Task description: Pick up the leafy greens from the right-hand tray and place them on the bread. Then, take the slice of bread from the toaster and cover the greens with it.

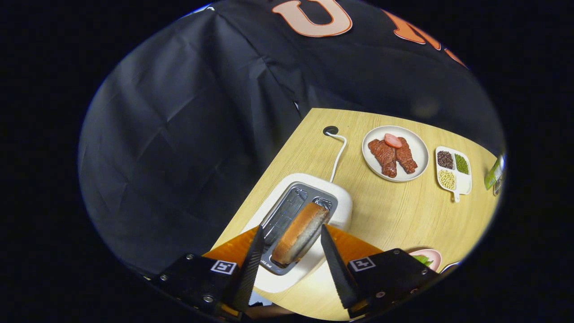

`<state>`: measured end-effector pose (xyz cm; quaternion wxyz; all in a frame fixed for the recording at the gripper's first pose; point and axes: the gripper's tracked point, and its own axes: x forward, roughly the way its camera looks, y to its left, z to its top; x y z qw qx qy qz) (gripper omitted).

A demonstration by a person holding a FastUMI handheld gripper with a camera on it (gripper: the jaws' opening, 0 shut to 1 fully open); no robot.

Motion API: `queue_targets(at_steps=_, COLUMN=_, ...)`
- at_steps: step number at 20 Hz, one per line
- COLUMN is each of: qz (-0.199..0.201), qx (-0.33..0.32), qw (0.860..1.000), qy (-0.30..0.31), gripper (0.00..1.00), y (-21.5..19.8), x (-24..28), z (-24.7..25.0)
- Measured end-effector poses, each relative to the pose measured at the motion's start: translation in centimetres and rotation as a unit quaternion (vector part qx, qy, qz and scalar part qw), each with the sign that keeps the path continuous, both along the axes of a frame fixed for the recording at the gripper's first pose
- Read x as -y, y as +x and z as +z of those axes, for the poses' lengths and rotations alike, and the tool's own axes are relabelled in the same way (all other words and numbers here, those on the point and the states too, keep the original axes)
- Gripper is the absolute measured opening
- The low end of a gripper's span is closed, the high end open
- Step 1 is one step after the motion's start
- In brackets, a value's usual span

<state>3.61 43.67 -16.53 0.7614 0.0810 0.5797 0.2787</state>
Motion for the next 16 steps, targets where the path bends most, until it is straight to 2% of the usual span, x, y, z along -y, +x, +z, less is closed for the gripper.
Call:
queue_targets(at_steps=6, qz=0.000, qx=0.006, qw=1.000, qy=-0.019, gripper=0.53, y=0.5, x=-0.4, z=-1.3)
queue_targets(at_steps=9, qz=0.004, qx=-0.001, qw=1.000, qy=-0.012, gripper=0.46, y=0.3, x=-0.7, z=-1.3)
queue_targets(at_steps=14, qz=-0.012, qx=0.000, qw=1.000, qy=-0.003, gripper=0.15, y=0.9, x=0.8, z=-1.0)
queue_targets(at_steps=16, qz=-0.024, qx=-0.002, qw=1.000, qy=0.017, gripper=0.11, y=0.9, x=1.2, z=-0.3)
